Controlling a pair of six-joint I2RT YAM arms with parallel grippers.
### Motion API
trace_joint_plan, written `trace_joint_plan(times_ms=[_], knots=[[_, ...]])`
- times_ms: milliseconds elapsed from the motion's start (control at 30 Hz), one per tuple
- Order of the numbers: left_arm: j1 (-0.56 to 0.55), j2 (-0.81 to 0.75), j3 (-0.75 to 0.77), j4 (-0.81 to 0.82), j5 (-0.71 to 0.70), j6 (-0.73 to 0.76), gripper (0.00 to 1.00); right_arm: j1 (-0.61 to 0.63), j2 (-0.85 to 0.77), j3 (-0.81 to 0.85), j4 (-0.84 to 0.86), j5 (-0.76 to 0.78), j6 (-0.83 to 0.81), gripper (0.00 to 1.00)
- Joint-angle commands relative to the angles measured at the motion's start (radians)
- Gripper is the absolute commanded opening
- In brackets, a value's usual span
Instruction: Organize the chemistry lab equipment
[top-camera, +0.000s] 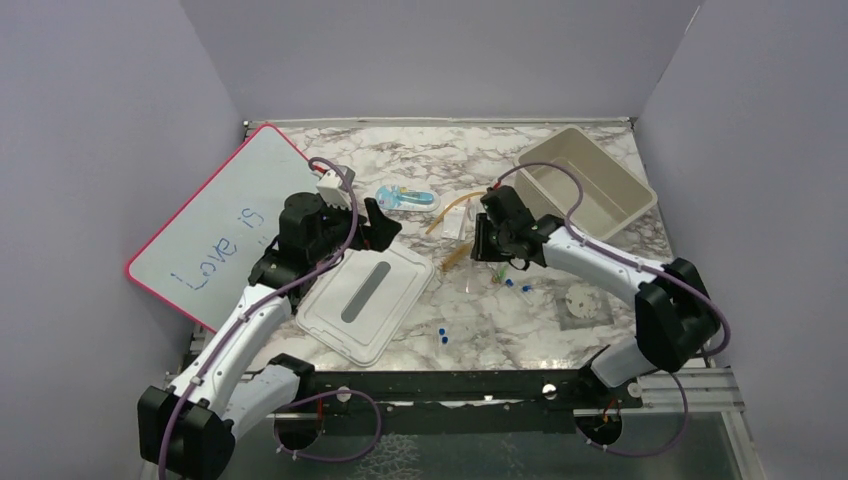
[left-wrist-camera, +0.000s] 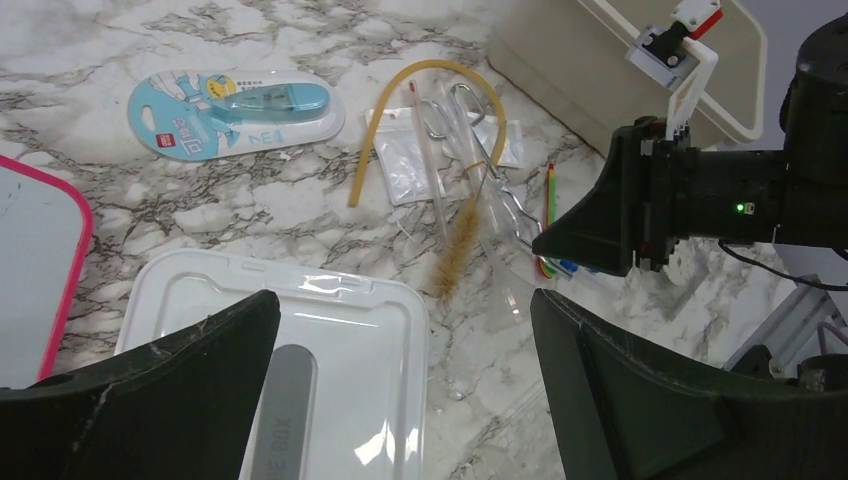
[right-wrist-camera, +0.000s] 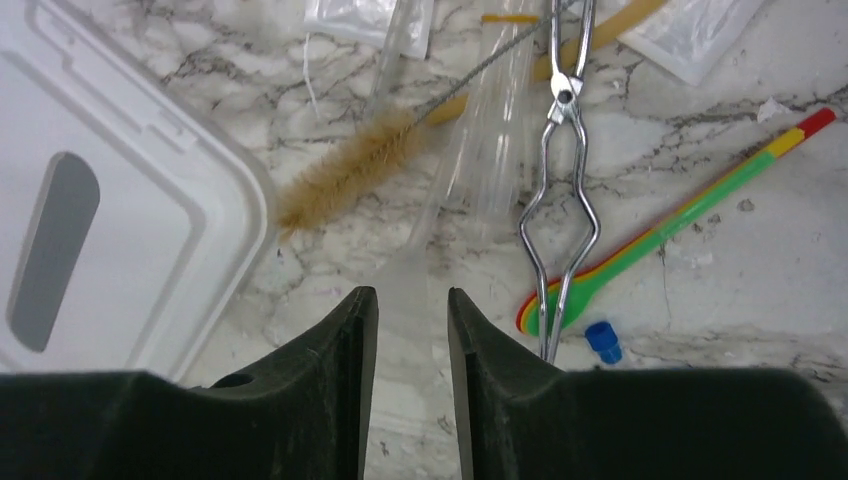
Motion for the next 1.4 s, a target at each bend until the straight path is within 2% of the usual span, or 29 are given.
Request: trace_joint_plan(times_ms=[0, 167, 300, 533, 900, 1100, 1300, 1367], knots=[[-0.004, 0.022, -0.003, 0.057, -0.049, 0.017, 0.99, 0.01, 0.103, 0.069, 0.125, 0.104, 0.05, 0.36], [-0.004, 0.035, -0.008, 0.072, -0.042, 0.013, 0.99, 0.01, 0.214, 0.122, 0.133, 0.074, 0.075, 0.46], [-0.004, 0.031, -0.017, 0.073, -0.04, 0.009, 0.99, 0.01, 0.264, 0.156, 0.14, 0.087, 0.114, 0.44], [-0.004, 0.028, -0.019, 0.073, -0.048, 0.011, 0.99, 0.009, 0.313, 0.206, 0.095, 0.189, 0.292, 0.4], [-0.024, 0.061, -0.018, 0.07, -0.054, 0.016, 0.99, 0.01, 0.352, 0.233, -0.007, 0.231, 0.426, 0.42], [-0.024, 0.053, -0.017, 0.063, -0.069, 0.019, 0.99, 0.011, 0.39, 0.24, -0.01, 0.239, 0.442, 0.43], [-0.024, 0.07, -0.014, 0.071, -0.068, 0.011, 0.99, 0.01, 0.47, 0.35, -0.034, 0.234, 0.396, 0.42], [-0.023, 0.081, -0.006, 0.072, -0.056, 0.004, 0.99, 0.009, 0.488, 0.376, -0.037, 0.225, 0.385, 0.39]])
